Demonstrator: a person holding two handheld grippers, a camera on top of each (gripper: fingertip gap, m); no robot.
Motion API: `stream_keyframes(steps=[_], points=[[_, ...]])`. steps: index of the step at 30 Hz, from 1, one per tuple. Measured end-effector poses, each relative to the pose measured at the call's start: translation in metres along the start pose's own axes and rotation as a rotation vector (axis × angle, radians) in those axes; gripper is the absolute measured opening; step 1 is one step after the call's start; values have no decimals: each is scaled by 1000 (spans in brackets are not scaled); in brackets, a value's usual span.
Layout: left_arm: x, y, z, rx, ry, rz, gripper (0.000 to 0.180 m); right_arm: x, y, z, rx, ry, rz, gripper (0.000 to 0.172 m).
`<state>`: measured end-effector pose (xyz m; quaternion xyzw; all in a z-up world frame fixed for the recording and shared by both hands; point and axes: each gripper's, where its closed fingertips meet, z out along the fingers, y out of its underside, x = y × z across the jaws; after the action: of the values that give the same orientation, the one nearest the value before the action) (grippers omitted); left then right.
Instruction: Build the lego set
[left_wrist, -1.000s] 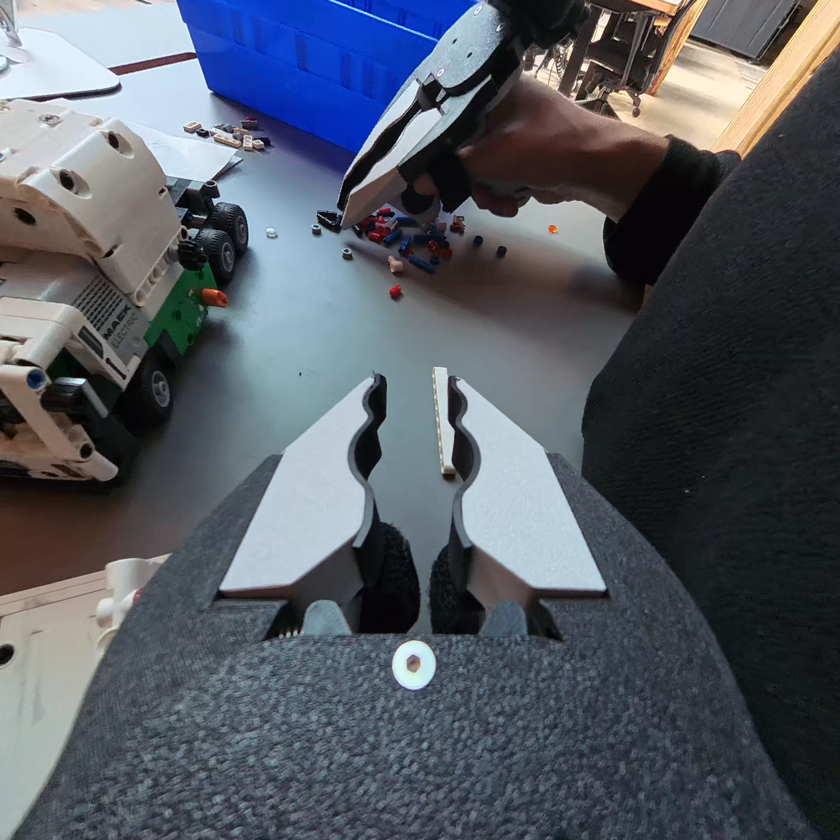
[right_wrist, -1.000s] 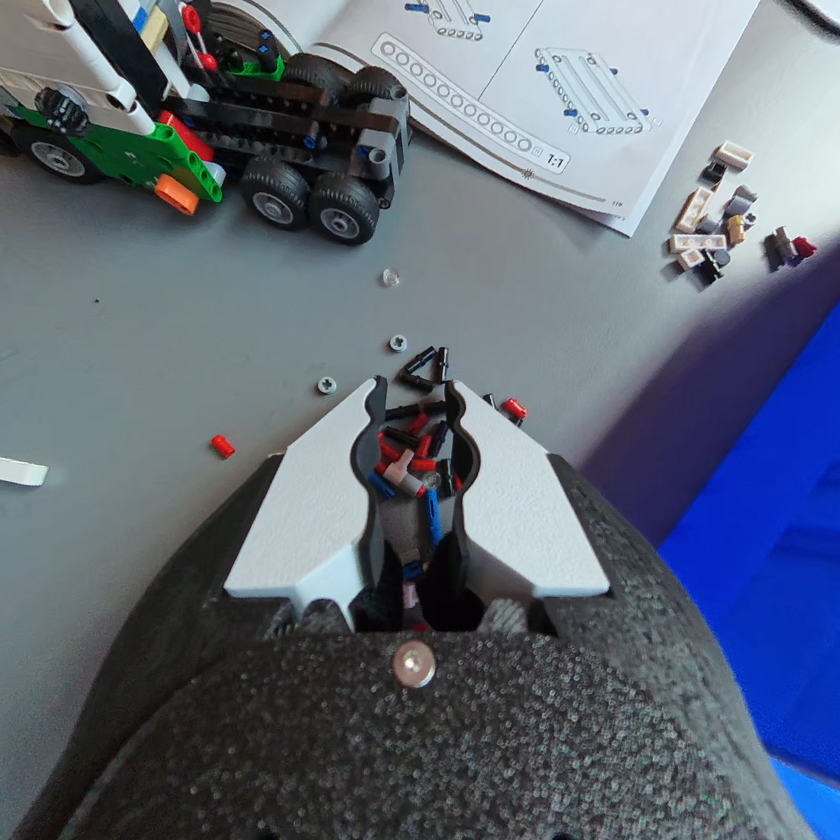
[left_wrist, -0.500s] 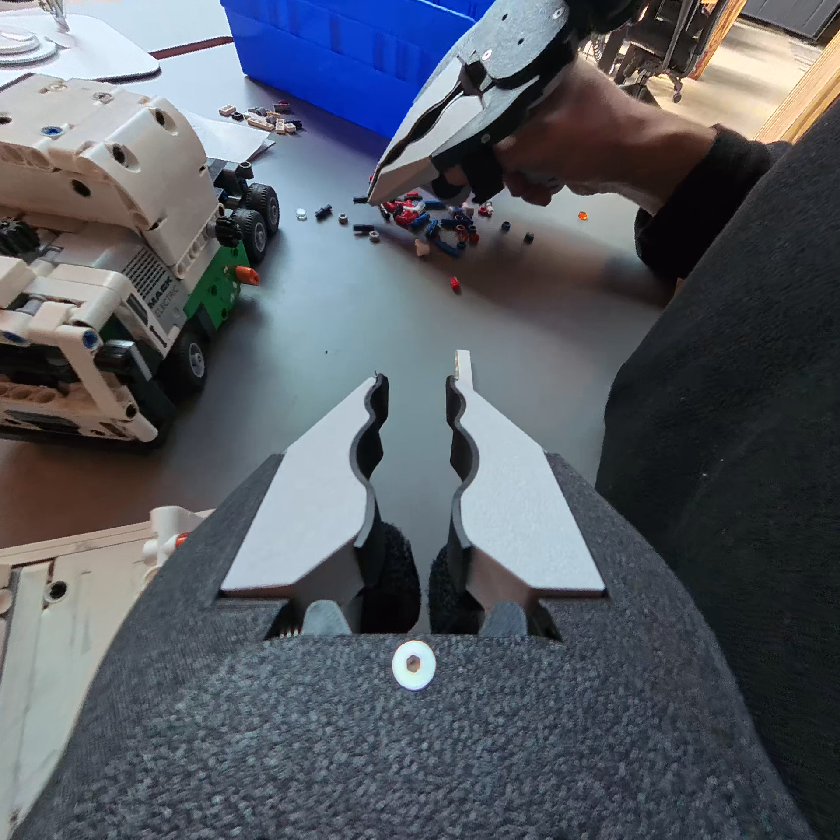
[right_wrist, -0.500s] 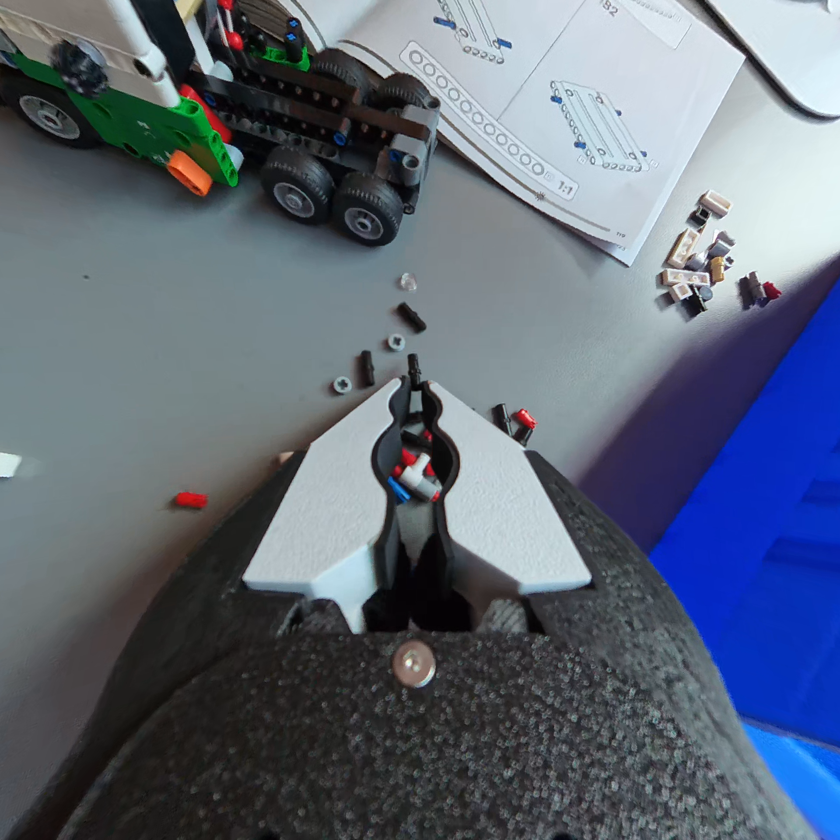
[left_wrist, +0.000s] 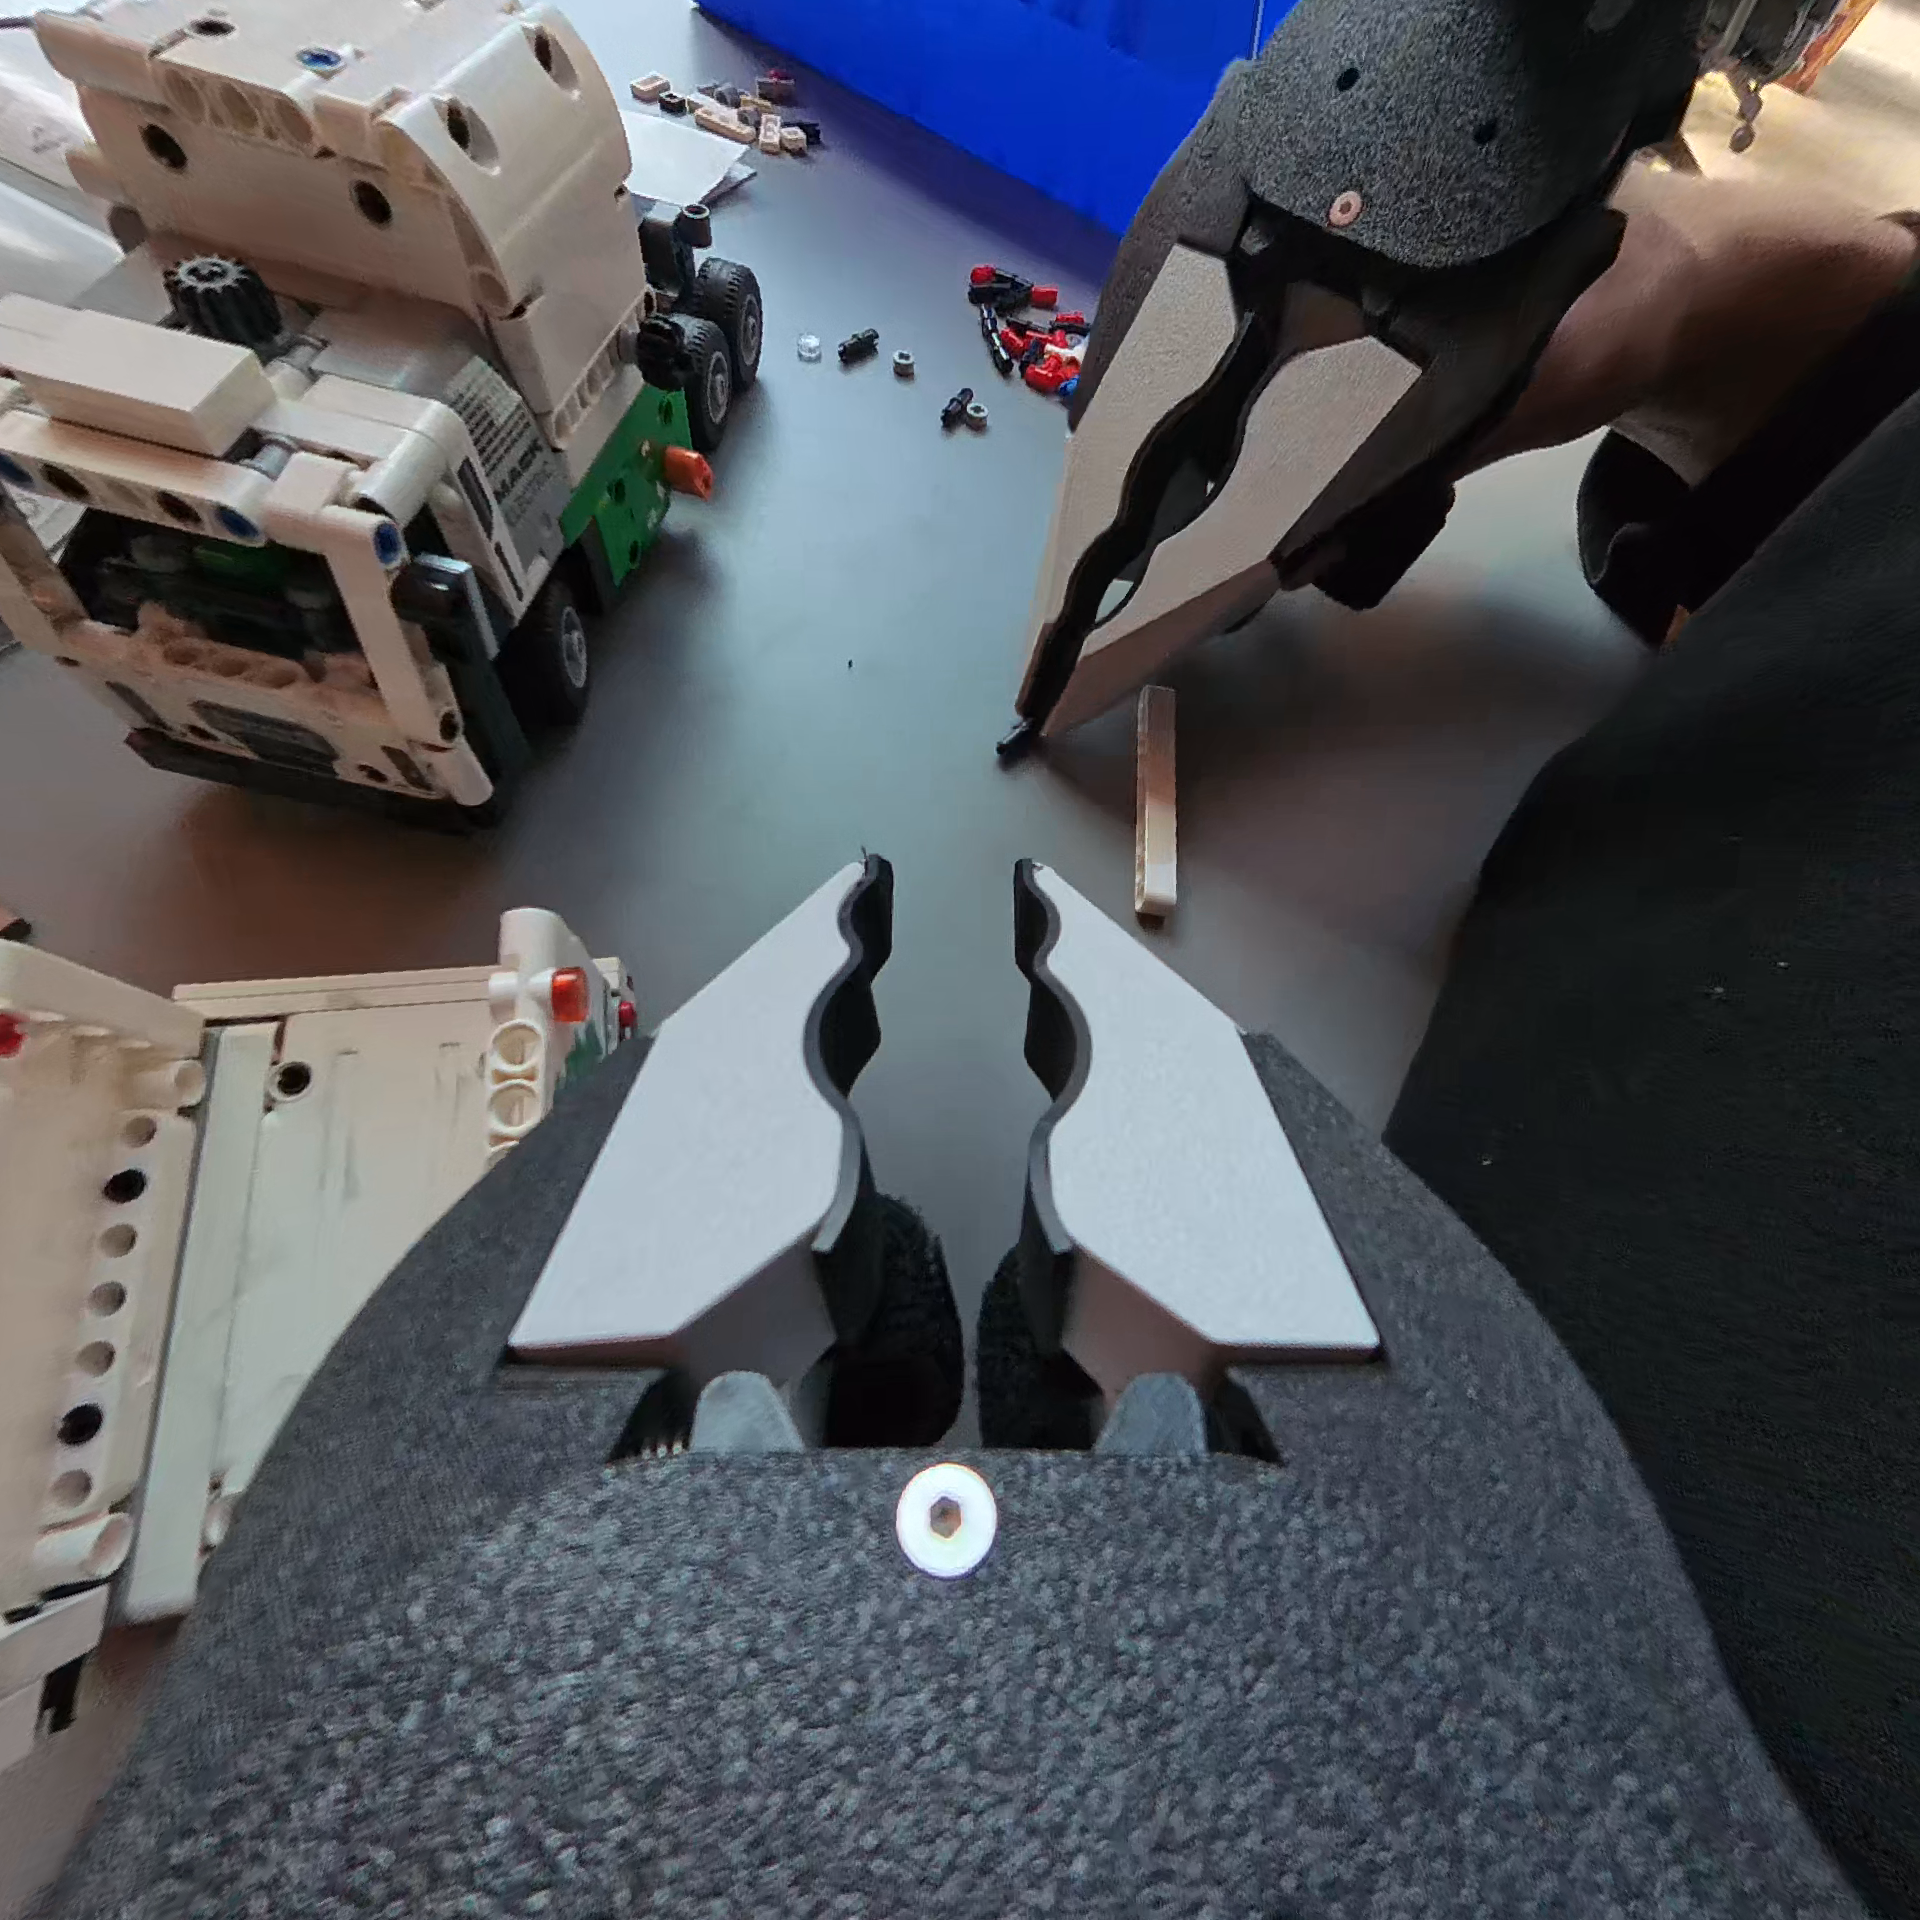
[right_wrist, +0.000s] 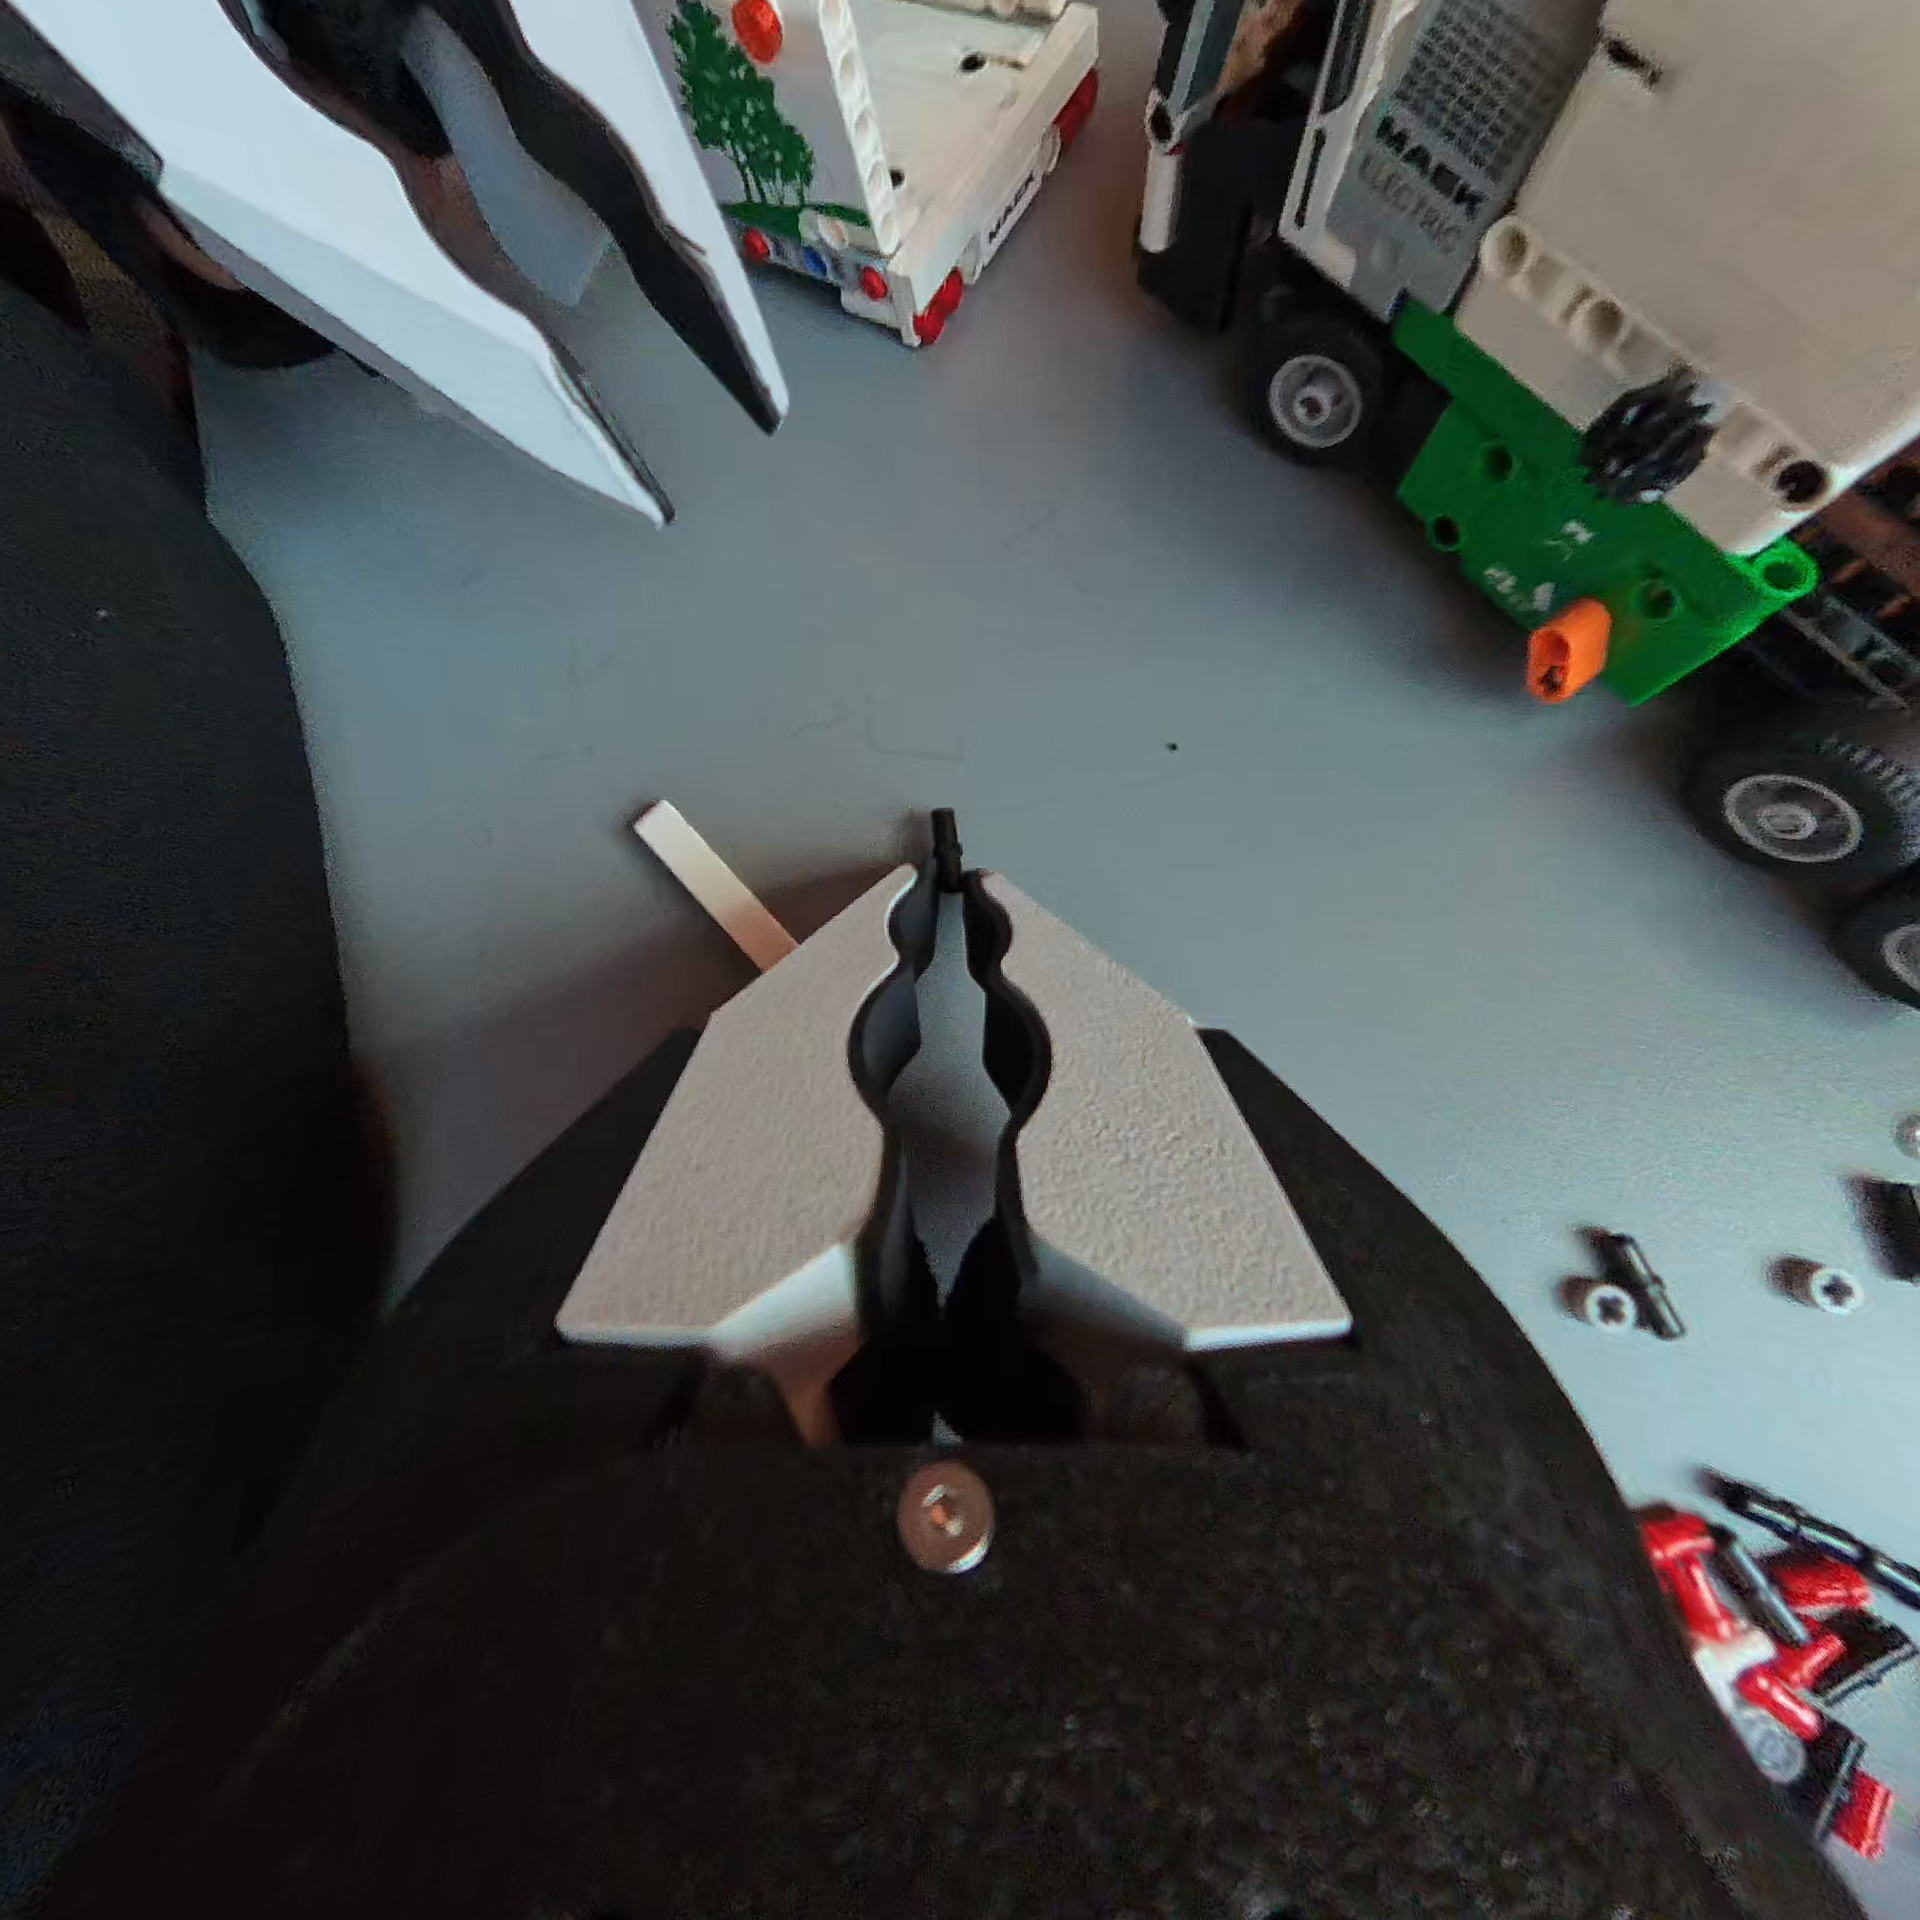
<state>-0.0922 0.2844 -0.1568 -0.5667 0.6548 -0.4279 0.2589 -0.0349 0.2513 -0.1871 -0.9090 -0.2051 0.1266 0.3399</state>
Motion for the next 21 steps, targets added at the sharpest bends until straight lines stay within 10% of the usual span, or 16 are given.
stream_keyframes(steps=[21], points=[[4, 9, 6, -62, 1, 53, 22, 115, 45, -54, -40, 394, 200, 16]])
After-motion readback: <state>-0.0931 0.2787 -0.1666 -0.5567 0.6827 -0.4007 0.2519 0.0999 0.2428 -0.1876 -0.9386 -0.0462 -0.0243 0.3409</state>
